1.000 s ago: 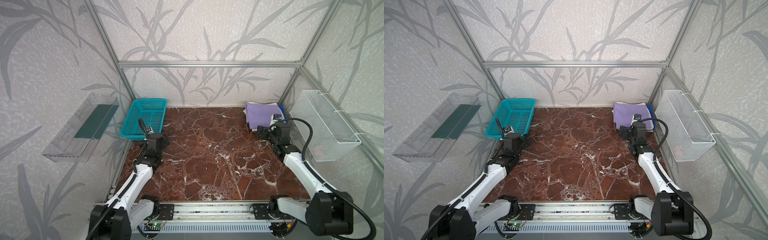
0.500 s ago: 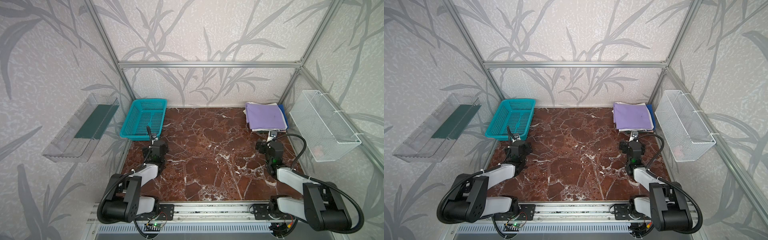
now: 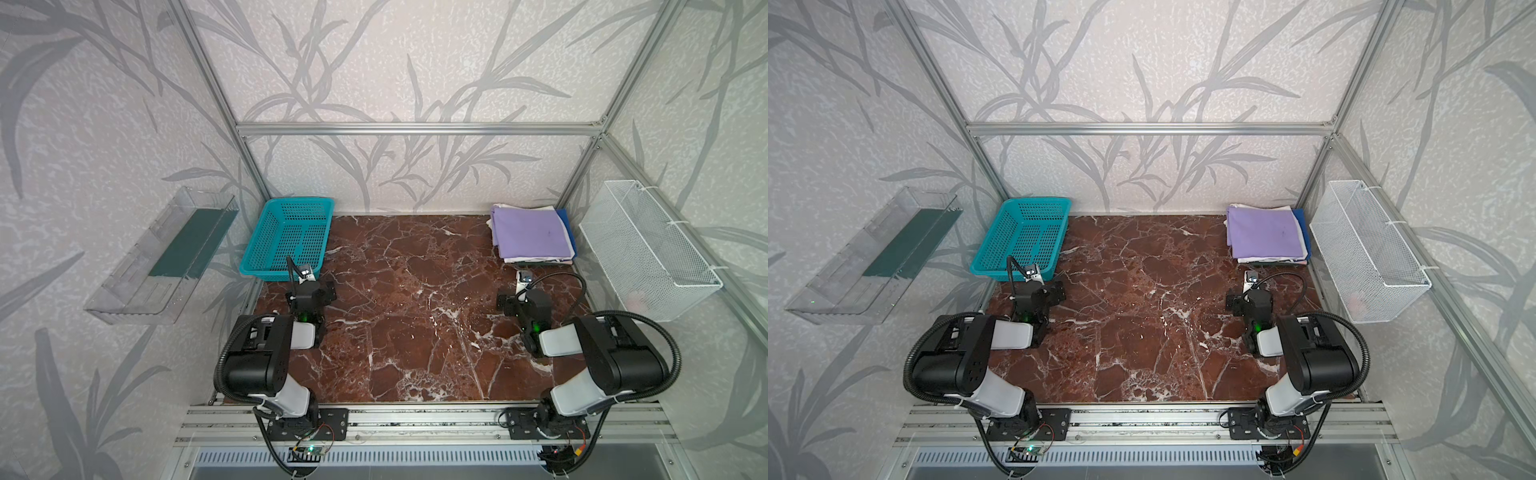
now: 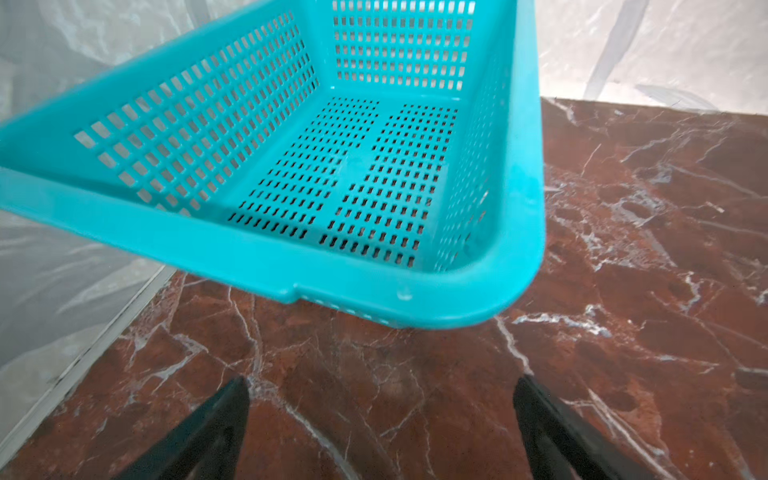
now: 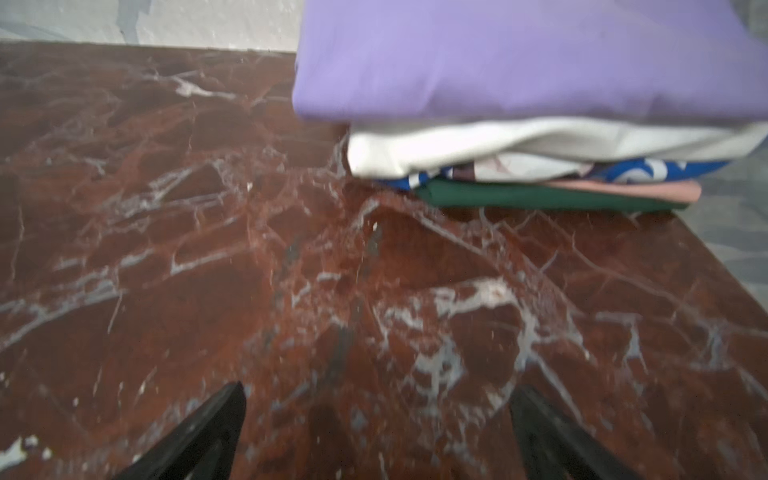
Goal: Fold and stack the t-shirts
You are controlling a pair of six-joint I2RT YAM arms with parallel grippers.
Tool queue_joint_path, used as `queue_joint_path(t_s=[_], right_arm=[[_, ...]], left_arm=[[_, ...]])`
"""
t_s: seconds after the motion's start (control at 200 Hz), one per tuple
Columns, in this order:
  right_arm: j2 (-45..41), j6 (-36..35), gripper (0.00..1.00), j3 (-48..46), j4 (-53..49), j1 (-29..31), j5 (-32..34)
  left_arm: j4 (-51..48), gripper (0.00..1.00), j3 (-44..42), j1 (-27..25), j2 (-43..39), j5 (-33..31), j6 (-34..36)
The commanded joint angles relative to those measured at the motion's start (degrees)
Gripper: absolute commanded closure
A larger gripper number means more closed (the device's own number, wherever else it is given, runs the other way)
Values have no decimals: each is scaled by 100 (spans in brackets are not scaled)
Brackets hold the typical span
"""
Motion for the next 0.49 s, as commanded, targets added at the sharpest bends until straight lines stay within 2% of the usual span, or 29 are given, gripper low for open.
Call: queue_joint_path(t_s=[0.0, 0.06, 0.155, 0.265, 0.49], right_arm=[[-99, -55, 1, 262, -11, 103, 138], [202, -266, 1, 39, 945, 107, 74], [-102, -159, 1, 217, 62, 109, 118], [171, -274, 1, -10, 979, 116, 73], [148, -433, 1, 23, 871, 142, -307]], left_arm=[[397, 1, -11, 19, -22, 135, 70], [468, 1, -23, 15, 4, 134, 96], [470, 1, -24, 4, 5, 124, 100], [486, 1, -29, 7, 4, 121, 104], [481, 1, -29, 8, 0, 117, 100]])
